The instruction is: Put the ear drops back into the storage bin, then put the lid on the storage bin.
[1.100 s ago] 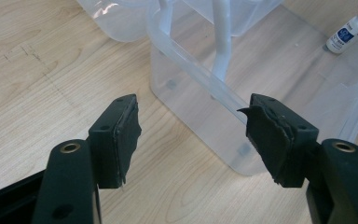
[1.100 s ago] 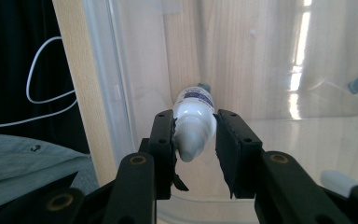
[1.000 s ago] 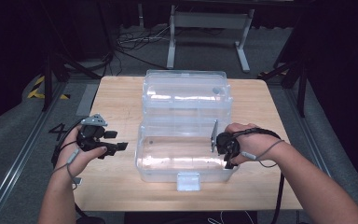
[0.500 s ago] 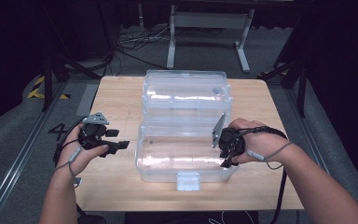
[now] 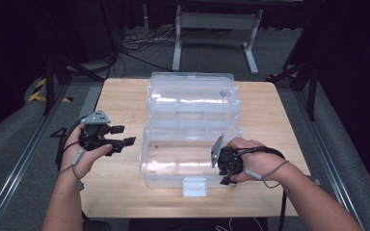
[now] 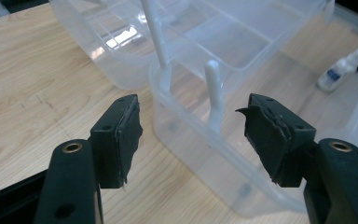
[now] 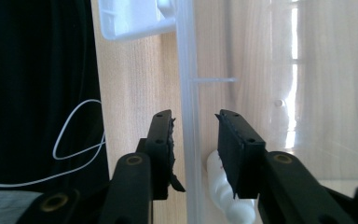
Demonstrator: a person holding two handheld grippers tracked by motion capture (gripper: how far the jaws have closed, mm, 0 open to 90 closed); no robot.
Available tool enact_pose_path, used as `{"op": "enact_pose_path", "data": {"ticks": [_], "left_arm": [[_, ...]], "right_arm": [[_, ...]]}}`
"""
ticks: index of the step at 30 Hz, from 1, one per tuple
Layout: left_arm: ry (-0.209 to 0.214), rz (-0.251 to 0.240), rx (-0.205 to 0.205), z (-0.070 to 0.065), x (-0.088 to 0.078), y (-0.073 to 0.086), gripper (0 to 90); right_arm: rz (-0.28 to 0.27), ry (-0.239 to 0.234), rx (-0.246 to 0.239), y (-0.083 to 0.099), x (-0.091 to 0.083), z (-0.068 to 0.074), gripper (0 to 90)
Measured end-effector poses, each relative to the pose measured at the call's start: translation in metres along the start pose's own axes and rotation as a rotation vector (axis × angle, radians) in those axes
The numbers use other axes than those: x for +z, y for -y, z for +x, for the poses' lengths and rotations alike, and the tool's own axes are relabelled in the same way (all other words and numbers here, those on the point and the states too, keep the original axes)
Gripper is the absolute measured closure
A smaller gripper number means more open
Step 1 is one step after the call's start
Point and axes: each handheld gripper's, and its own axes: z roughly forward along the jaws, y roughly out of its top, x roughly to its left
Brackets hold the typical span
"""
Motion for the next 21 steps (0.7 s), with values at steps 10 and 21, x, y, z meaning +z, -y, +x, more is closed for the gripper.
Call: {"op": "enact_pose_path", "data": {"ticks": [10, 21], "left_arm": [[-0.053, -0.065, 0.024, -0.005, -0.001, -0.012, 32.0], [-0.043, -0.065, 0.076, -0.014, 0.004, -0.044, 31.5]], "right_arm": [[-0.005, 0.012, -0.034, 0.001, 0.014, 0.002, 81.9], [-0.030, 0.029, -0.036, 0.004, 0.013, 0.005, 82.9]]}}
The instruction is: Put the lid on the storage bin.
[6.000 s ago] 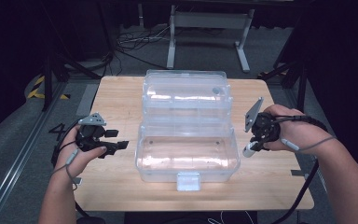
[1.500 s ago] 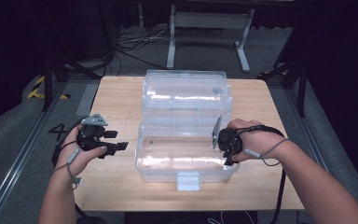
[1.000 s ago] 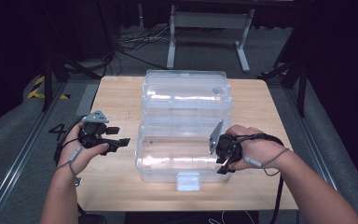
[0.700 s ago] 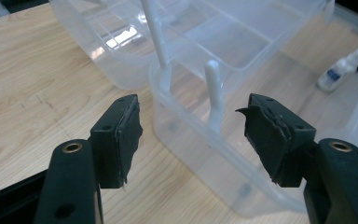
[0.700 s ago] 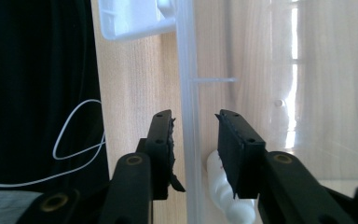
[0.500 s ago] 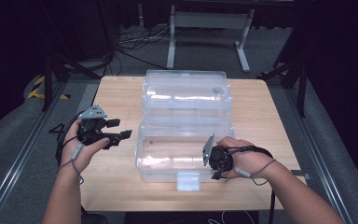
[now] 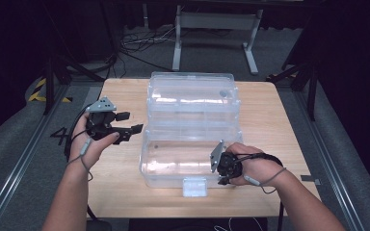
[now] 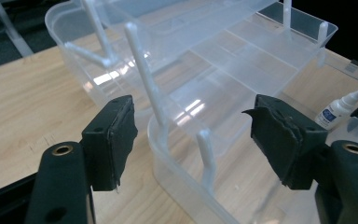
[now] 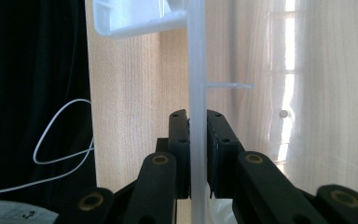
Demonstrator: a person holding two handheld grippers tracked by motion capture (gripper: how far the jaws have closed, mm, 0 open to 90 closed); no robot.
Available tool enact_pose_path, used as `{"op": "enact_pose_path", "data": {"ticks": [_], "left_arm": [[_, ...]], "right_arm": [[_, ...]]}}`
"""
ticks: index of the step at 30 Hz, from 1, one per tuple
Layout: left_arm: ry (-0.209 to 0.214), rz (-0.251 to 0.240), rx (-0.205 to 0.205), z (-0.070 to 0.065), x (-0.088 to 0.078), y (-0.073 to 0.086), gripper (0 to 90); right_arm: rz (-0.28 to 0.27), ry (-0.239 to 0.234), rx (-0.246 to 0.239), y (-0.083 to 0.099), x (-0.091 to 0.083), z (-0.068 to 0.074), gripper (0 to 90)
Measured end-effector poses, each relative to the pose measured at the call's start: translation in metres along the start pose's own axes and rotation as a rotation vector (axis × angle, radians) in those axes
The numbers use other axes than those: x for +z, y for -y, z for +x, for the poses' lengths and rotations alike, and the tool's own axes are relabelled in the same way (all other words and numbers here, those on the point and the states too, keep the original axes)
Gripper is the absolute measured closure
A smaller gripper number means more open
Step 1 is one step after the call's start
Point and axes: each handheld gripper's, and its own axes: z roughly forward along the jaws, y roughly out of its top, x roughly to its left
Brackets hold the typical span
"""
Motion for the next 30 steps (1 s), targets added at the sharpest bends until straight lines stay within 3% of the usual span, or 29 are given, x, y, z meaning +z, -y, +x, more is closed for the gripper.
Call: {"op": "enact_pose_path", "data": {"ticks": [3, 9, 15, 26, 30], "left_arm": [[0.008, -0.010, 0.026, -0.003, 0.004, -0.017, 31.5], [0.017, 0.014, 0.060, -0.008, 0.014, -0.035, 31.4], [0.034, 0.015, 0.089, -0.014, 0.024, -0.052, 31.4], [0.056, 0.036, 0.159, -0.025, 0.038, -0.087, 31.9], [0.069, 0.051, 0.162, -0.026, 0.044, -0.094, 31.8]], "right_arm": [[-0.017, 0.007, -0.010, 0.002, 0.000, 0.000, 83.0], [-0.052, -0.009, -0.015, 0.006, -0.001, -0.002, 82.8], [-0.045, -0.006, -0.027, 0.005, -0.001, -0.002, 83.0], [-0.084, -0.005, -0.018, 0.009, 0.000, -0.001, 82.9], [-0.085, -0.007, -0.011, 0.009, 0.000, -0.001, 82.8]]}}
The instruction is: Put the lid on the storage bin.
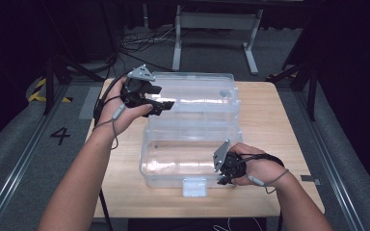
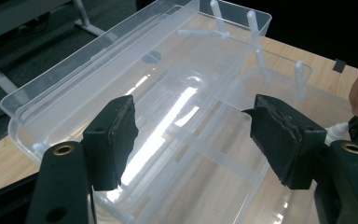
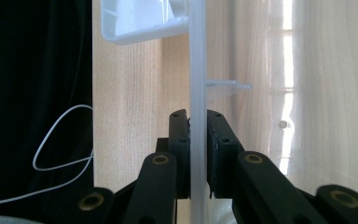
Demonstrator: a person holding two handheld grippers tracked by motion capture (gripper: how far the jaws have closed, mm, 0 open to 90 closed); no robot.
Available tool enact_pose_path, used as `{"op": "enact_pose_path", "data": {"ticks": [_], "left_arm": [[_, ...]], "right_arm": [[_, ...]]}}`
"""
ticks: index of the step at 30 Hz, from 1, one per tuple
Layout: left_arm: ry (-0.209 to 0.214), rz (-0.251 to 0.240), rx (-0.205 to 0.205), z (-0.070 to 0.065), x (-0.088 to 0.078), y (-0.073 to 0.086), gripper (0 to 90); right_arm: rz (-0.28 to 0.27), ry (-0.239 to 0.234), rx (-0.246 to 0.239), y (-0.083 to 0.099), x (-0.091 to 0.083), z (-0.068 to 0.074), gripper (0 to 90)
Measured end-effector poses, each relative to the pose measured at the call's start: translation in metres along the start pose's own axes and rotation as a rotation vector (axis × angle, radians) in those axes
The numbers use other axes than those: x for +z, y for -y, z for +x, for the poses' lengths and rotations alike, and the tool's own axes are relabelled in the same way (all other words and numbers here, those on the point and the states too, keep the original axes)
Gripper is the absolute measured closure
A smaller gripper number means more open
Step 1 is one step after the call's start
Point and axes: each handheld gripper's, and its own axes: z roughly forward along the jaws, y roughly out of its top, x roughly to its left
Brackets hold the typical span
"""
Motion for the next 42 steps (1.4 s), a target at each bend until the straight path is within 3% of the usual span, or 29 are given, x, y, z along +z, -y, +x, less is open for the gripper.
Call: {"op": "enact_pose_path", "data": {"ticks": [10, 18, 30, 42], "left_arm": [[0.042, 0.060, 0.016, 0.004, 0.028, -0.016, 31.7], [0.062, 0.071, 0.014, 0.003, 0.048, -0.023, 31.7], [0.077, 0.108, 0.038, -0.003, 0.067, -0.027, 32.1], [0.112, 0.204, 0.064, -0.007, 0.087, -0.026, 36.6]], "right_arm": [[-0.012, -0.011, -0.001, 0.002, 0.000, -0.002, 82.5], [-0.011, -0.012, 0.007, 0.002, 0.000, -0.001, 82.3], [-0.015, -0.015, 0.007, 0.002, 0.000, -0.002, 82.0], [-0.014, -0.015, 0.012, 0.002, 0.000, -0.002, 82.0]]}}
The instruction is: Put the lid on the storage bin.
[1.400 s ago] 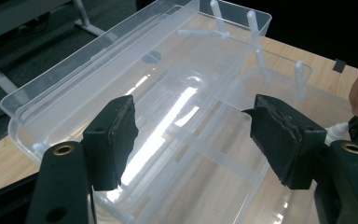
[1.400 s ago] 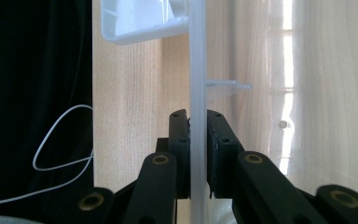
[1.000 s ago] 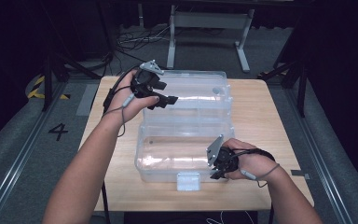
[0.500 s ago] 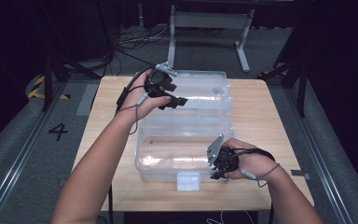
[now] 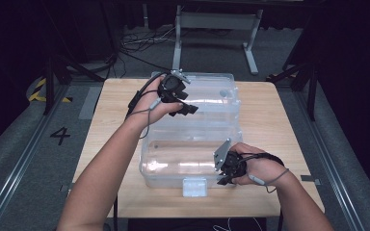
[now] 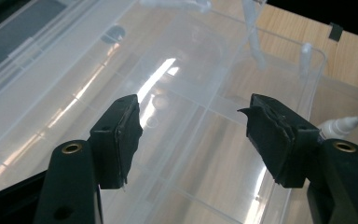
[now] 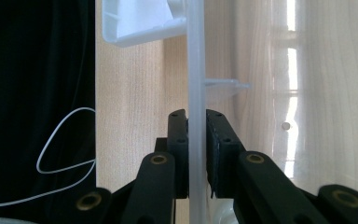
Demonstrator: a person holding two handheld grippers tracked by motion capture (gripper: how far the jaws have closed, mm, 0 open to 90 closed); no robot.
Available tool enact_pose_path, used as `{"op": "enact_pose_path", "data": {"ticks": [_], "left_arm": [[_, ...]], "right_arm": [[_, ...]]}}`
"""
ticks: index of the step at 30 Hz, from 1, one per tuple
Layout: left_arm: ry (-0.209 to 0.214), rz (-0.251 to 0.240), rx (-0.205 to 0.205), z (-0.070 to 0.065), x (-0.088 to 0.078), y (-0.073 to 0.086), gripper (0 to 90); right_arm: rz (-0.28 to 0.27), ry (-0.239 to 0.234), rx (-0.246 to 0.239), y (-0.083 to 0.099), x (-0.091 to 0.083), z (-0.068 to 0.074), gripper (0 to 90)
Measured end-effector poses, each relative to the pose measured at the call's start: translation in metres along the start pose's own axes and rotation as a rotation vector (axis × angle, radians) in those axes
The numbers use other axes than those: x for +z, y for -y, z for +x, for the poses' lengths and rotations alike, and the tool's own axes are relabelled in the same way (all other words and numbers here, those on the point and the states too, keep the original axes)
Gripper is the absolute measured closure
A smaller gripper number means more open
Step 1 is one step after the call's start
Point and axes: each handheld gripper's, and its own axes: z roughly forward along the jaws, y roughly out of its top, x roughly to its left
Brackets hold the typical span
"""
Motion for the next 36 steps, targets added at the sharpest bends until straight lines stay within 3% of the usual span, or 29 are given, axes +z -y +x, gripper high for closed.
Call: {"op": "enact_pose_path", "data": {"ticks": [5, 9, 12, 16, 24, 36], "left_arm": [[0.016, 0.043, 0.006, -0.001, 0.006, 0.000, 39.0], [0.029, 0.091, 0.022, -0.001, 0.009, 0.000, 46.1], [0.034, 0.096, 0.020, -0.003, 0.009, 0.000, 51.8], [0.009, 0.111, 0.049, -0.003, 0.007, 0.000, 60.8], [-0.028, 0.152, 0.059, -0.005, 0.005, -0.004, 75.7], [-0.018, 0.158, 0.063, -0.011, 0.002, -0.004, 79.6]], "right_arm": [[0.000, 0.000, 0.003, 0.000, 0.000, 0.000, 81.9], [-0.004, -0.004, 0.000, 0.000, 0.000, 0.000, 81.9], [-0.008, -0.005, -0.008, 0.001, 0.001, -0.001, 81.8], [-0.005, -0.008, -0.007, 0.001, 0.001, -0.001, 81.7], [-0.003, -0.013, -0.002, 0.001, 0.001, -0.001, 81.6], [-0.012, -0.006, -0.003, 0.001, 0.001, -0.001, 81.7]]}}
